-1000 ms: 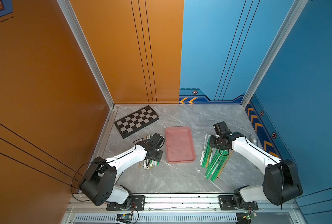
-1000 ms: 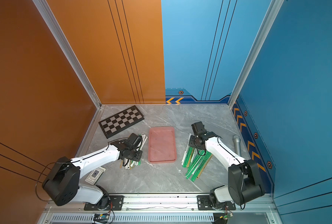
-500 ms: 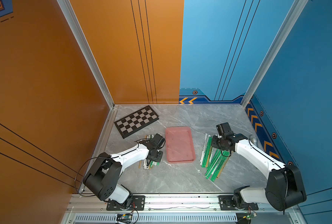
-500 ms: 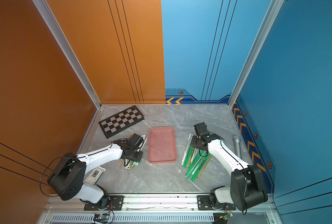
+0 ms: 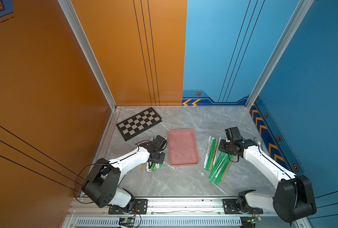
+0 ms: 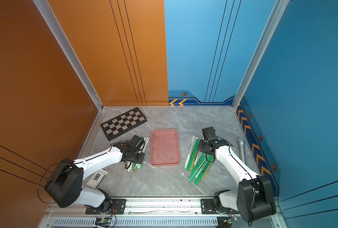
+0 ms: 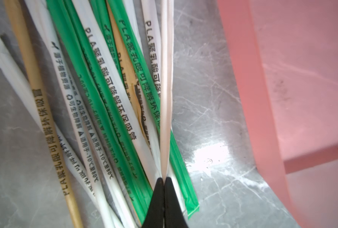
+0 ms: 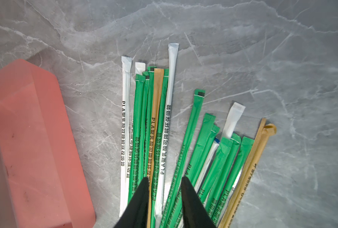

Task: Put the straws into the storage box
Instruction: Pick up the straw from the center of the board, then place the straw in the storage box.

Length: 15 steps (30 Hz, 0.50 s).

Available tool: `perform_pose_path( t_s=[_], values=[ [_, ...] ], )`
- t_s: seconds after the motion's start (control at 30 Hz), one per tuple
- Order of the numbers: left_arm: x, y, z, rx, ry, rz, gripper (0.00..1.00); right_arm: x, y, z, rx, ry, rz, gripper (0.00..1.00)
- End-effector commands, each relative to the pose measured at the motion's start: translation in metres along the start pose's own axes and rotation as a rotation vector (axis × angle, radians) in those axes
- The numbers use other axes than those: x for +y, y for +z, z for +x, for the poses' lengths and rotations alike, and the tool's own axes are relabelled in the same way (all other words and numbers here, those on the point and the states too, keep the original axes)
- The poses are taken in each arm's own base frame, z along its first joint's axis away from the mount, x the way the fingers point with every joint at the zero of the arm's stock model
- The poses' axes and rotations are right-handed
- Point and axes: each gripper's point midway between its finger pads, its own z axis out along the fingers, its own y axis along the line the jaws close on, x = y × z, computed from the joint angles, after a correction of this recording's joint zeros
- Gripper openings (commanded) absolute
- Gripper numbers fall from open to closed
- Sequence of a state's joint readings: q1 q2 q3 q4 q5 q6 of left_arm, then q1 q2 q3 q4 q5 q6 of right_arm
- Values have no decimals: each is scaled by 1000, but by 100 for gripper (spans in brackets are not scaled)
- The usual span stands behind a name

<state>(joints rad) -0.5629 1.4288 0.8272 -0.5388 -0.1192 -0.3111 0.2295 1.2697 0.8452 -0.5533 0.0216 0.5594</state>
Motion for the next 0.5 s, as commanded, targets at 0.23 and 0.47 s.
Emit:
perform_pose_path(
  t_s=[0.23, 0.47],
  values=[
    [-47, -64, -53, -196, -32, 181, 5, -5, -1, 1, 1, 51, -8, 31],
    [-101, -46, -63, -177, -102, 393, 5, 5, 6, 6, 27, 81, -48, 31]
  ],
)
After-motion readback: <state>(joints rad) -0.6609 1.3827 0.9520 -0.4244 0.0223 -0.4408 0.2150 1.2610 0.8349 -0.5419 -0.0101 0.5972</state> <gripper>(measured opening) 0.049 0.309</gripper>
